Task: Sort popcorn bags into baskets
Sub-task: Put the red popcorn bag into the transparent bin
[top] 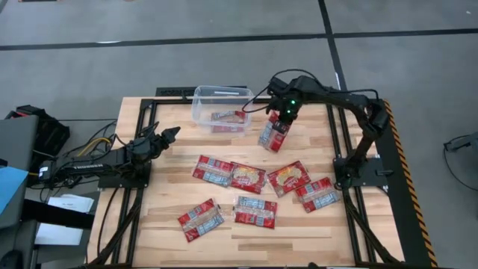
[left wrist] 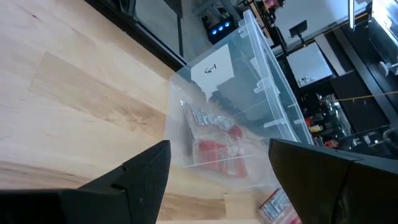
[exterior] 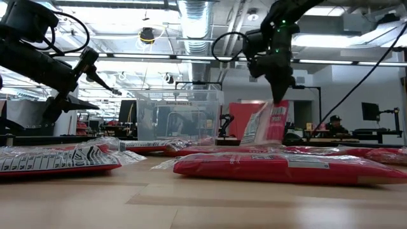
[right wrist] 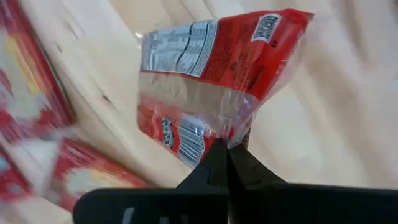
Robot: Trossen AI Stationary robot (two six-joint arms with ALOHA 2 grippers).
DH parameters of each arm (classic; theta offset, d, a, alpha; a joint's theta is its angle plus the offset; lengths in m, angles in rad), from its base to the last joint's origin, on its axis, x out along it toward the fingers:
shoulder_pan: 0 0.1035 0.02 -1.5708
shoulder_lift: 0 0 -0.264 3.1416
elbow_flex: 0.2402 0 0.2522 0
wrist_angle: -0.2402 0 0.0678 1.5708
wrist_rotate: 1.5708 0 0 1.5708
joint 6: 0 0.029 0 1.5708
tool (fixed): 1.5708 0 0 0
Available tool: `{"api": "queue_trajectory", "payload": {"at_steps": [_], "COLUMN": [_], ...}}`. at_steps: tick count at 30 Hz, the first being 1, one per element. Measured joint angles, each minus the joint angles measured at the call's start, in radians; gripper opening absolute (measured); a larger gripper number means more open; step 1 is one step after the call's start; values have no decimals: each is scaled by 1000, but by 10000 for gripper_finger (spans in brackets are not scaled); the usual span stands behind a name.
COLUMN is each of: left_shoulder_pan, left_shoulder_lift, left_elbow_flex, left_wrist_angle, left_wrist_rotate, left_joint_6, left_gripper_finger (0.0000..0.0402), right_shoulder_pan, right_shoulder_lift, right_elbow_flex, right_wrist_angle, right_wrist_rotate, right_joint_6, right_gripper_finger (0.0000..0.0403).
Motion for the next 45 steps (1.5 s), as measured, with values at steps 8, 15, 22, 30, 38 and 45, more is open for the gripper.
{"api": "queue_trajectory", "payload": {"at_steps": [8, 15, 22, 30, 38, 45], "left_shoulder_pan": [0, 0, 0, 0, 0, 0], "left_shoulder_lift": [0, 0, 0, 0, 0, 0], "left_elbow_flex": [0, 0, 0, 0, 0, 0], "left_wrist_angle": [0, 0, 0, 0, 0, 0], "left_wrist_rotate": [0, -4, -20, -26, -27, -27], "left_joint_6": [5, 11, 11, 10, 8, 10], "left_gripper_finger": [261, 261, 261, 261, 261, 261], "right_shoulder_pan": [85, 204, 256, 316, 378, 381], "right_shoulder_lift": [-96, -134, -140, -129, -4, 136], "right_elbow_flex": [-267, -359, -355, -350, -351, -342], "right_wrist_angle": [133, 234, 239, 432, 445, 429], "right_wrist_rotate": [2, 6, 22, 29, 30, 117], "right_joint_6": [228, 52, -243, -588, -769, -760], "right_gripper_finger": [1, 73, 228, 350, 355, 324]}}
